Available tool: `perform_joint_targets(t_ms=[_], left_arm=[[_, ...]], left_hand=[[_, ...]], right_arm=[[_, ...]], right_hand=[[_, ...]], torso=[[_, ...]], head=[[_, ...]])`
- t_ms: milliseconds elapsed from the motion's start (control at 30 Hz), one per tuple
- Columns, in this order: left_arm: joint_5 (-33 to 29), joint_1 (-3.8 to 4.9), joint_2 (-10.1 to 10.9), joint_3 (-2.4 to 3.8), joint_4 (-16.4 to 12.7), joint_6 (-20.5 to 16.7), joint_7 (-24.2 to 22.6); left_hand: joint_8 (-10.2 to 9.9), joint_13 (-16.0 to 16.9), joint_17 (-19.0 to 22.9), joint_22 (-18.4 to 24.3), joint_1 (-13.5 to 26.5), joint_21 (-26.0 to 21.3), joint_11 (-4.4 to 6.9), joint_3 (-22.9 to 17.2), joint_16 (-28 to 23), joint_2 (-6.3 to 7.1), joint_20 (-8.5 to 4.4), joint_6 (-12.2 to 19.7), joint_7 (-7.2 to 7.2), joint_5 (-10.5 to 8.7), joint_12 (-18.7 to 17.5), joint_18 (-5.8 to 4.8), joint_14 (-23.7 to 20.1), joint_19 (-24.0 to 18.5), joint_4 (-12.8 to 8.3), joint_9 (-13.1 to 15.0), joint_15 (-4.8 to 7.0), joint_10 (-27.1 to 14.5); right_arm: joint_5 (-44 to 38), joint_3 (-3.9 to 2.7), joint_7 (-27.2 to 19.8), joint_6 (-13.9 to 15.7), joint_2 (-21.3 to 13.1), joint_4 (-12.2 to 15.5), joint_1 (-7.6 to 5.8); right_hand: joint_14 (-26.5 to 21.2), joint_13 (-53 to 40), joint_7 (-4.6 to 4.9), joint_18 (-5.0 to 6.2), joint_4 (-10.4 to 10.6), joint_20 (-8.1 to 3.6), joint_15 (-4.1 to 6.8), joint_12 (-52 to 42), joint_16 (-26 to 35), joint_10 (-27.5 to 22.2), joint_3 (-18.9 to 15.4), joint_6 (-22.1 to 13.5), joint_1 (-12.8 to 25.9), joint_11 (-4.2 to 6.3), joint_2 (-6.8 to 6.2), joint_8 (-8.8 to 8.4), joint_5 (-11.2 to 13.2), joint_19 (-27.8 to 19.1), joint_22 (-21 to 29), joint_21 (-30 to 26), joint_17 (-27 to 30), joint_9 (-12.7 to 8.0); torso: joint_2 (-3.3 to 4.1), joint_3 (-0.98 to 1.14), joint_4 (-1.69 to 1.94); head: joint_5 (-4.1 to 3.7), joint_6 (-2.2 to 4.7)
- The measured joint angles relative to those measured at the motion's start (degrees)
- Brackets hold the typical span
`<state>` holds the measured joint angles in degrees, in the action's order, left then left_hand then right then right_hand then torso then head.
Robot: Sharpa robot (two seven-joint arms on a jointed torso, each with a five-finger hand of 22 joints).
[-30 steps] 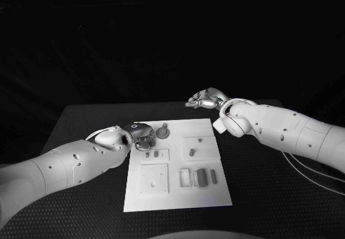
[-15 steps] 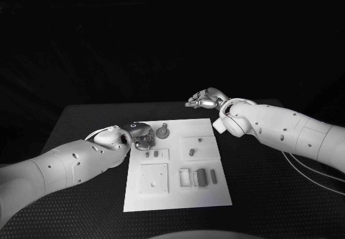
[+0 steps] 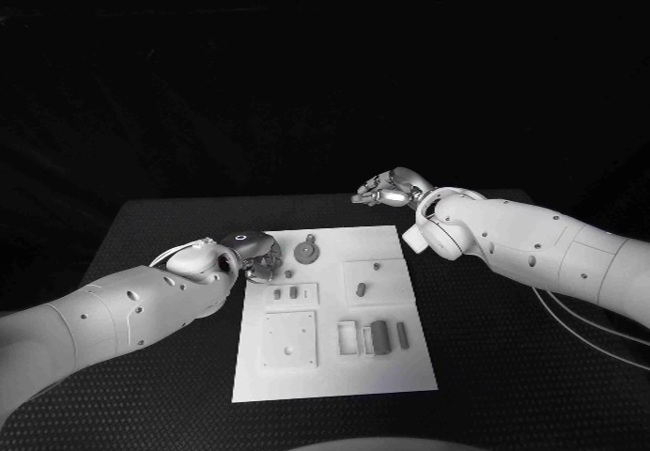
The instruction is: Assemble the parts on the task board
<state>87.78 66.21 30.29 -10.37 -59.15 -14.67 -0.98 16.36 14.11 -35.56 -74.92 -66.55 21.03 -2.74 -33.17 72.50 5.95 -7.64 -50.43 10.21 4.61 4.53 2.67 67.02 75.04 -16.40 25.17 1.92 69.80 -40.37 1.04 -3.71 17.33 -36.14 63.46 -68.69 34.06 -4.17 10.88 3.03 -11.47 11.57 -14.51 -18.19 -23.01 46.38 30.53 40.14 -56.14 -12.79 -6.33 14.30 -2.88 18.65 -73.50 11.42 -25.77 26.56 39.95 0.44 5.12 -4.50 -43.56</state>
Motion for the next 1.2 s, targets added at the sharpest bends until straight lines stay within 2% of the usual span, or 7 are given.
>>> perform_joint_targets(t_ms=[233,467,567,633,800,1033,1200], left_arm=[[-0.9,0.0,1.7,0.29,0.7,-0.6,0.2],[-4.3,-0.04,3.2,3.02,2.4,-1.0,0.2],[-8.3,0.54,4.5,3.58,2.3,-0.9,0.2],[-12.8,1.42,5.5,3.64,2.1,-0.7,0.2],[-27.3,3.88,8.0,3.8,0.8,-0.3,-0.3],[-42.8,4.84,12.2,3.73,-5.2,1.4,-4.1],[-50.7,4.83,14.6,3.69,-9.9,2.6,-6.5]], left_hand=[[0.0,0.1,0.1,0.0,0.0,0.0,-0.12,0.0,0.0,0.0,0.01,0.0,-0.04,0.0,0.4,0.0,0.0,0.0,0.0,0.1,0.0,-0.1],[0.3,0.5,2.1,0.3,0.5,-3.3,-1.67,-0.3,-3.8,0.37,1.37,0.5,-0.04,-0.06,1.4,0.42,-2.7,-3.2,0.8,0.4,-0.81,-2.3],[0.7,0.8,3.0,1.2,1.5,-4.9,-2.09,-0.4,-5.8,0.37,1.61,0.3,-0.33,-0.29,2.2,0.4,-3.8,-4.5,0.9,0.6,-0.88,-2.7],[1.4,1.1,3.6,1.8,2.0,-5.9,-2.28,-0.4,-7.1,-0.23,1.72,-0.1,-0.52,-0.46,2.8,0.4,-4.2,-5.3,1.3,0.8,-0.69,-2.9],[1.8,1.5,5.8,4.0,2.9,-9.5,-2.61,-0.9,-11.7,-1.7,2.33,-1.5,-1.39,-1.01,4.0,0.39,-7.0,-8.6,1.8,1.2,-1.02,-2.8],[2.0,1.5,8.5,7.9,4.4,-14.1,-2.98,-0.4,-18.6,-2.26,2.63,-1.3,-0.73,-1.01,4.5,0.39,-7.4,-10.0,1.6,1.3,-1.46,-3.2],[2.0,1.2,8.9,9.3,4.8,-15.9,-3.62,0.7,-21.1,-2.41,2.63,-0.7,-0.54,-1.01,4.5,0.24,-7.8,-10.7,1.0,1.3,-1.84,-3.8]], right_arm=[[-1.3,0.01,0.0,-0.1,-0.3,0.0,0.0],[-6.7,0.01,0.0,-0.9,-0.9,-0.9,0.0],[-8.6,0.01,0.0,-1.4,-1.1,-0.9,0.0],[-10.2,0.01,0.0,-1.8,-1.2,-1.0,0.0],[-16.4,0.06,0.0,-3.8,-1.7,-1.0,0.0],[-24.9,0.95,-0.4,-5.8,-2.7,-0.8,0.2],[-29.8,1.06,-0.7,-5.6,-4.3,0.5,0.84]], right_hand=[[0.0,0.0,-0.21,0.01,-1.4,-0.1,0.0,-0.3,-0.2,0.0,0.2,-0.2,-1.0,0.0,0.54,0.0,0.0,1.1,-0.2,0.0,-0.1,-0.1],[0.8,0.0,-0.21,0.19,-3.0,-0.29,0.68,-0.6,-1.1,0.0,0.6,-0.2,-2.5,0.0,0.86,0.51,0.0,3.0,-0.2,0.0,-0.4,-0.1],[1.9,-0.1,-0.07,0.91,-3.6,-0.36,1.02,-1.3,-1.5,0.3,1.1,0.3,-3.3,0.34,0.89,1.13,0.0,4.2,-0.2,0.0,-0.7,0.0],[3.0,-0.3,0.04,0.99,-4.0,-0.43,1.36,-2.0,-2.2,1.3,1.4,0.9,-3.5,0.87,1.06,1.36,0.0,5.3,-0.2,0.0,-0.9,0.1],[6.8,-0.8,0.19,2.74,-4.7,-0.69,2.86,-3.6,-4.0,4.7,2.2,2.5,-4.8,2.16,1.96,2.4,0.0,8.3,0.2,0.0,-1.5,0.3],[14.4,-1.0,0.68,5.02,-5.2,-1.19,6.12,-4.7,-6.7,9.8,2.8,5.1,-5.9,4.21,2.65,3.88,0.0,15.6,1.3,0.8,-2.3,0.9],[18.5,-1.7,-0.37,6.77,-5.1,-1.32,7.99,-6.2,-8.0,13.9,2.9,7.0,-6.5,6.05,2.25,4.87,0.0,20.0,2.1,1.0,-3.1,1.5]], torso=[[0.0,-0.02,0.01],[-0.12,-0.1,0.18],[-0.14,-0.11,0.2],[-0.15,-0.11,0.18],[-0.27,-0.02,0.15],[-0.69,0.0,0.31],[-1.05,-0.12,0.32]], head=[[-0.29,0.26],[-0.3,0.54],[-0.3,0.68],[-0.31,0.76],[-0.42,0.94],[-0.75,0.97],[-0.77,0.93]])
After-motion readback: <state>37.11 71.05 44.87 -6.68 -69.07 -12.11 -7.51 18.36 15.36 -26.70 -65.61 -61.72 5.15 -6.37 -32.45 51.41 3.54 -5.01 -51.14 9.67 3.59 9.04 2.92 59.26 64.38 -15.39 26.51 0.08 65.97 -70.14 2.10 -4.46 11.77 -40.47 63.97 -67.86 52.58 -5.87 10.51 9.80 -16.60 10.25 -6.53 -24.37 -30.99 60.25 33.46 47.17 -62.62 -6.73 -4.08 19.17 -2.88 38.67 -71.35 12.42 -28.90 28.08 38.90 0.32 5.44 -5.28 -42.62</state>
